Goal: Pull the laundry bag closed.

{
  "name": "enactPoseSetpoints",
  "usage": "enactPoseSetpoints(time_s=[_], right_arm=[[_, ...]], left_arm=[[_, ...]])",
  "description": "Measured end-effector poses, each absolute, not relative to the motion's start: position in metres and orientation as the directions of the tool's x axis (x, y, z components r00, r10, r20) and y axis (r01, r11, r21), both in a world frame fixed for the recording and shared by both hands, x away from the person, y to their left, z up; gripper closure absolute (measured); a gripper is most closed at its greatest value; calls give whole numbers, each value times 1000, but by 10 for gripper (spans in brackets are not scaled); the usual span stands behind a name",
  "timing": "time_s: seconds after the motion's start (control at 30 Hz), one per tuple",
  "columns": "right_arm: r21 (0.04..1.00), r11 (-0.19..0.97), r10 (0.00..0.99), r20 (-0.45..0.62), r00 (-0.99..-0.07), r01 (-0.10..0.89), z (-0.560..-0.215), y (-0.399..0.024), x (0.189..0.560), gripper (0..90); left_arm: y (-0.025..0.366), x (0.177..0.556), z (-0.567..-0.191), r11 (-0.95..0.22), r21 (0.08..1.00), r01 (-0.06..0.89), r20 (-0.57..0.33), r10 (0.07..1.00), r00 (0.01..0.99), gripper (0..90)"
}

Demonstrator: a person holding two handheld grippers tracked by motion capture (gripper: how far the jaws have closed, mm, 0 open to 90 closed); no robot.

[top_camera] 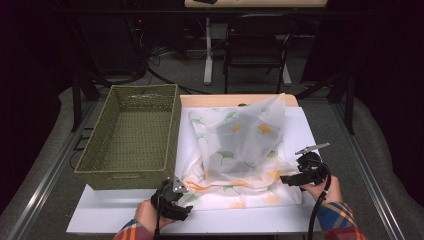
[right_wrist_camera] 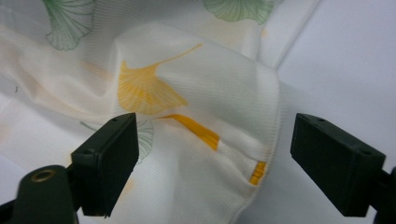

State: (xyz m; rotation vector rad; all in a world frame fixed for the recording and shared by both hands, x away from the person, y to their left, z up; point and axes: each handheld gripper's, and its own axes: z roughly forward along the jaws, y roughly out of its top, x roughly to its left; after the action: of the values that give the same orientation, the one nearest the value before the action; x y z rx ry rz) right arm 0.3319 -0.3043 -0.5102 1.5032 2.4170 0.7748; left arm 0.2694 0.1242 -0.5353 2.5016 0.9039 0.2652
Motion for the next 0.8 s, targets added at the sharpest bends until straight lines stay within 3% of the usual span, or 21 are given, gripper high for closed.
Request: enactPoseSetpoints(time_s=[0.3, 0.43, 0.53, 0.6, 0.8], right_arm=[[498, 303, 906, 113, -408, 812, -519, -313, 337, 216], [462, 308, 908, 118, -403, 832, -525, -311, 339, 284], [444, 323, 905, 112, -410, 835, -529, -310, 339, 399], [443, 317, 908, 112, -403, 839, -530, -308, 339, 509], [417, 344, 906, 89, -415, 841, -532, -306, 338, 725]], left_arm=[[127, 272, -540, -660, 490, 569, 17, 660, 751, 440], [128, 273, -541, -647, 504, 573, 5, 665, 746, 474], [128, 273, -542, -639, 515, 572, -5, 665, 747, 497], [127, 273, -542, -635, 524, 568, -1, 667, 745, 545], [125, 271, -543, -630, 543, 556, -6, 659, 752, 668]])
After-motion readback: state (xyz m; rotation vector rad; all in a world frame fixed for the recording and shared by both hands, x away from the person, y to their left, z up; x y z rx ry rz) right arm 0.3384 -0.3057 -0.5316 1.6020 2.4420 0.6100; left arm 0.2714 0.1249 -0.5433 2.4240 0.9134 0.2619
